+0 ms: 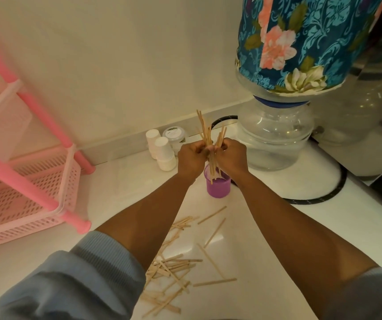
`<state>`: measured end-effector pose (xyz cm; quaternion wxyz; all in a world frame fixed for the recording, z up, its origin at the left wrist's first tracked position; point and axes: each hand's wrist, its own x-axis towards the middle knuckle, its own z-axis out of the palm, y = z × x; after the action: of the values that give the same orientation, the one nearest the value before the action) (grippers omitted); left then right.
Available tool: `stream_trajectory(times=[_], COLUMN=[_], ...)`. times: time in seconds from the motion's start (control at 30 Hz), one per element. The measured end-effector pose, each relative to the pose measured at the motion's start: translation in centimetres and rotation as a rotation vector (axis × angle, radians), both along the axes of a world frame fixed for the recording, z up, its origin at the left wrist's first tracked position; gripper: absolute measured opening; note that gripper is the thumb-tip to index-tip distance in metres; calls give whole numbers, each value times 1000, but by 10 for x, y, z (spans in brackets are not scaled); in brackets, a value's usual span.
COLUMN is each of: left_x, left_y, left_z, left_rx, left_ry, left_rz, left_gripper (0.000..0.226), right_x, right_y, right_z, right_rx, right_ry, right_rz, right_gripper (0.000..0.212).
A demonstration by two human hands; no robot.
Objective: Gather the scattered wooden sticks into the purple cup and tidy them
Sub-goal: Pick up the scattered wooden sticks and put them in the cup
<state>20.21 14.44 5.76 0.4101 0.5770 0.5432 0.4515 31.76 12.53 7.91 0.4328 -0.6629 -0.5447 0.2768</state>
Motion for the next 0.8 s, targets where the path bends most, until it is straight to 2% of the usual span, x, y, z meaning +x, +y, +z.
stream_trajectory(times=[0.33, 0.5, 0.63, 0.8], left_x=[16, 14, 10, 7], left_y=[9, 8, -5, -16], left_z=[5, -8, -26, -38], left_rx=[121, 118, 44, -86], left_ry=[89, 112, 111, 133], left_rz=[35, 17, -13, -35], left_gripper=[11, 11, 13, 22], right_x=[10, 9, 12, 17], right_y=[6, 4, -2, -6], right_z=[-1, -8, -25, -36], right_rx=[44, -15, -158, -277], right_ry=[19, 2, 11, -110], right_rz=[-67, -24, 35, 122], right_gripper=[25, 25, 21, 29])
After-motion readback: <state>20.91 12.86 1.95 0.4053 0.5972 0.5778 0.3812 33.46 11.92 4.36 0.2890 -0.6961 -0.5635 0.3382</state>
